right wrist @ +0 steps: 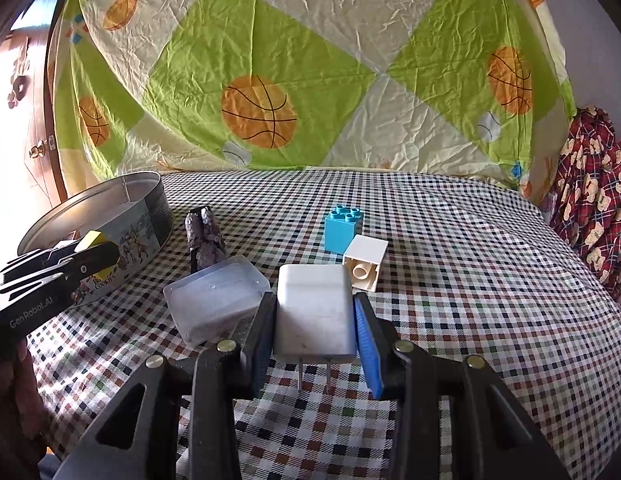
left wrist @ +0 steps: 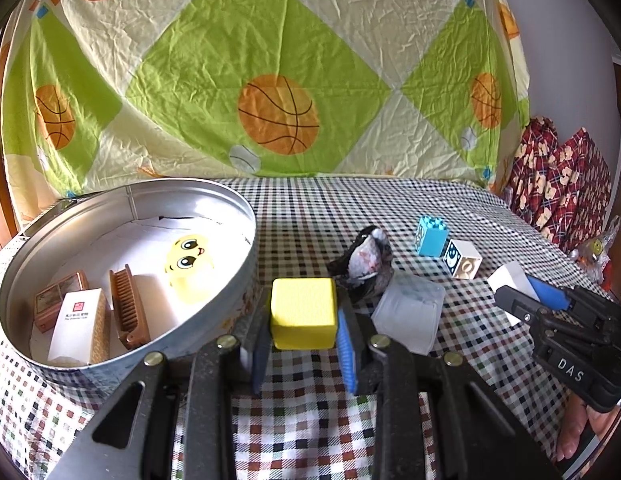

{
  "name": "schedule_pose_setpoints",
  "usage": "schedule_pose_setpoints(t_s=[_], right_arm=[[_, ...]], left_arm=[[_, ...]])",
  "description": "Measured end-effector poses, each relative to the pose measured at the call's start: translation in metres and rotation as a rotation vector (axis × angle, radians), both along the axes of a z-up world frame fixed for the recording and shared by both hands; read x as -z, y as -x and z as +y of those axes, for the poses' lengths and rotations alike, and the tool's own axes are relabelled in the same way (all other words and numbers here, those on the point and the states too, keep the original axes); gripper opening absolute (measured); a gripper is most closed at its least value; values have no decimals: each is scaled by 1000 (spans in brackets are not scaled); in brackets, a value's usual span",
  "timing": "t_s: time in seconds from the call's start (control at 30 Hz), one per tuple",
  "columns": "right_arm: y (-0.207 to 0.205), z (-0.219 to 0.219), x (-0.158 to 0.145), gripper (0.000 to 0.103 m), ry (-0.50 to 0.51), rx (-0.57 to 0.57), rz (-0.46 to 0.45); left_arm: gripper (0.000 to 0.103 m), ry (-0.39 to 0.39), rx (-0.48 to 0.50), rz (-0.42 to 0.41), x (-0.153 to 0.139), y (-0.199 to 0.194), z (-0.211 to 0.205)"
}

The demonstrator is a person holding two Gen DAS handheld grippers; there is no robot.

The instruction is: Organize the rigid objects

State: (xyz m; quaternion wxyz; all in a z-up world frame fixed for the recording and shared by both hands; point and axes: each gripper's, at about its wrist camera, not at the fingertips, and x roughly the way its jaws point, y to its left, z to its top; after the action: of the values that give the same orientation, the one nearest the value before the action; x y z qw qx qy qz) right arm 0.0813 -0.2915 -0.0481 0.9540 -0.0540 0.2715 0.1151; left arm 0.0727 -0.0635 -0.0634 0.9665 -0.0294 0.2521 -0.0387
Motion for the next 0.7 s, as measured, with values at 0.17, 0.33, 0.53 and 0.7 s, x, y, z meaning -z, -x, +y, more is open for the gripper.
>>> schedule_pose_setpoints(t_s=[0.17,0.33,0.53,0.7], right_arm=[[2,-1,-1,40,1,7,-13],[3,-2,-2,40,1,8,-25],[7,-1,-3,40,4,14,-52],[10,-1,-3,40,6,16,-66]], left_arm=[[27,3,-3,-21,-2,4,0],[27,6,-6,-35,-2,6,1],[27,11,-11,-60,-4,10,2],[27,12,-11,-74,-5,13,3]])
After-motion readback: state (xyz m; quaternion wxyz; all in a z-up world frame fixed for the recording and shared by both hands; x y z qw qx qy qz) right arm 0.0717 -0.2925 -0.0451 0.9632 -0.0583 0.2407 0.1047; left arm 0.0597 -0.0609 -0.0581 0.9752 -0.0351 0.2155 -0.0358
